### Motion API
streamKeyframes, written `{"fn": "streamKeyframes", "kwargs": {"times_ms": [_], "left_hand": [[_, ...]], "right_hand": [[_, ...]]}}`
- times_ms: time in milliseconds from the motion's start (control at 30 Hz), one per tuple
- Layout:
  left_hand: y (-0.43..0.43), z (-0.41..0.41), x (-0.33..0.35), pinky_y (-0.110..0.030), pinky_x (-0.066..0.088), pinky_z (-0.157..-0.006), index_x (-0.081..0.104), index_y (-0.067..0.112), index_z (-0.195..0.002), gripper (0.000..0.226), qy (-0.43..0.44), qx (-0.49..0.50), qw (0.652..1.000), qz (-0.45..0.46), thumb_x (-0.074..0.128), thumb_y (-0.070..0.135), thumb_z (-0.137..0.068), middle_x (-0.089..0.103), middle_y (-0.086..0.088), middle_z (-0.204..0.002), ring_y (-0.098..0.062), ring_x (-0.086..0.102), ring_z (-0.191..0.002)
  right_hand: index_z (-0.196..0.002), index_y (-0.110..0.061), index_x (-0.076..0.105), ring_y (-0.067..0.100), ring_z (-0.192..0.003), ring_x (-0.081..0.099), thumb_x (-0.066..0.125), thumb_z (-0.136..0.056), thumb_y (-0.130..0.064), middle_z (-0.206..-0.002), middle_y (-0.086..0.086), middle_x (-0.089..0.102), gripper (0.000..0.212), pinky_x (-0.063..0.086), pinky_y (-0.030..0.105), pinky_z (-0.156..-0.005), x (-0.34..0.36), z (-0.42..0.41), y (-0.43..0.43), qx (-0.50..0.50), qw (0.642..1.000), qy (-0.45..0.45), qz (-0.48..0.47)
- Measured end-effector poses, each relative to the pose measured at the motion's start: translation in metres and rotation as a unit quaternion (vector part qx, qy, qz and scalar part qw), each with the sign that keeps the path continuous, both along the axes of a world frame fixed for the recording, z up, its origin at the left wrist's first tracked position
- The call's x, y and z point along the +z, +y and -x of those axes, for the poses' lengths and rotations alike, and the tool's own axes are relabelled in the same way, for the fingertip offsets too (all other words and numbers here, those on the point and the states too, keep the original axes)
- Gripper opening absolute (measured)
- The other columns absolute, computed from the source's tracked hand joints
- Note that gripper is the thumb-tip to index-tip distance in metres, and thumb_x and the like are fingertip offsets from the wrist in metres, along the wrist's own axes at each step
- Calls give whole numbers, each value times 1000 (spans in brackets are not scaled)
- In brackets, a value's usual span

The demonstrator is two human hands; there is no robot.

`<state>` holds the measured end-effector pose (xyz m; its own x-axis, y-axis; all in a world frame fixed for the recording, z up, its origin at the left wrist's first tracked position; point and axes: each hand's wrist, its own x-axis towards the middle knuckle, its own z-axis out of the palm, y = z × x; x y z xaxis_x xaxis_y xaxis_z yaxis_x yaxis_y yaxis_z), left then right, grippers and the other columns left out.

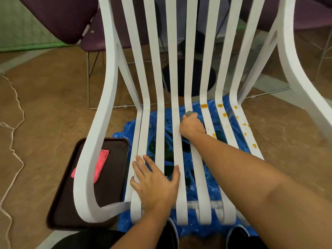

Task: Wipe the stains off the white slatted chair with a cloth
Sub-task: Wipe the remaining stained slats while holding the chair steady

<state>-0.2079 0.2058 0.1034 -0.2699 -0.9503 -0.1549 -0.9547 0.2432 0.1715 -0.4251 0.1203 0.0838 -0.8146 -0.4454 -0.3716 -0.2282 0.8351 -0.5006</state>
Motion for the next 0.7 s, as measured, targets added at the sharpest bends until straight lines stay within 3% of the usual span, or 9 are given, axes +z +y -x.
{"fn": "streamKeyframes", "kwargs": {"times_ms": [100, 233, 333, 400, 500, 600, 700], "left_hand": [[0, 1, 0, -55, 21, -116, 12, 9, -162, 110, 7, 7, 1000, 9, 23, 84, -83, 8, -14, -169, -30, 5, -155], [-3, 3, -3, -55, 18, -117, 7, 11, -163, 110, 5, 5, 1000, -8, 22, 84, -83, 2, -12, -170, -29, -1, -156], [-3, 2, -2, -55, 19, -117, 6, 12, -163, 109, 3, 4, 1000, -6, 22, 84, -83, 2, -11, -170, -29, 0, -156], [-3, 2, -1, -55, 19, -117, 4, 12, -163, 109, -2, 0, 1000, -9, 21, 84, -83, 1, -11, -170, -28, -1, -156], [-4, 1, -1, -56, 19, -117, 4, 13, -163, 109, -1, 2, 1000, -10, 21, 84, -83, 1, -11, -170, -29, -1, -156], [-4, 0, -1, -55, 17, -118, 1, 13, -163, 108, -5, 1, 1000, -13, 21, 85, -84, -2, -10, -170, -28, -4, -156], [-4, 1, 0, -55, 18, -118, 1, 13, -163, 108, -10, -1, 1000, -15, 21, 85, -85, -3, -11, -170, -29, -4, -155]], "right_hand": [[-134, -11, 33, 35, -114, 57, 32, -105, -43, -126, 17, 57, 43, 39, 41, -77, 2, 14, -13, 6, 1000, -12, 1], [-146, -5, 24, 39, -126, 50, 32, -106, -36, -138, 20, 51, 51, 42, 46, -96, 12, 31, -33, 14, 999, -38, -4], [-148, -6, 34, 40, -134, 41, 28, -105, -22, -146, 15, 43, 46, 31, 52, -113, 11, 49, -56, 37, 997, -73, 3], [-149, -6, 36, 39, -142, 32, 25, -107, -19, -153, 13, 37, 46, 20, 54, -118, 16, 56, -63, 106, 991, -39, -71], [-153, -4, 28, 39, -147, 22, 22, -109, -20, -159, 15, 28, 47, 13, 50, -120, 26, 57, -61, 90, 993, -40, -69], [-150, -4, 33, 40, -145, 28, 23, -109, -16, -155, 16, 35, 44, 17, 52, -119, 28, 49, -55, 108, 991, 1, -74], [-151, -5, 34, 39, -143, 31, 23, -108, -16, -154, 14, 37, 45, 16, 55, -119, 23, 47, -59, 143, 985, -27, -91]]}}
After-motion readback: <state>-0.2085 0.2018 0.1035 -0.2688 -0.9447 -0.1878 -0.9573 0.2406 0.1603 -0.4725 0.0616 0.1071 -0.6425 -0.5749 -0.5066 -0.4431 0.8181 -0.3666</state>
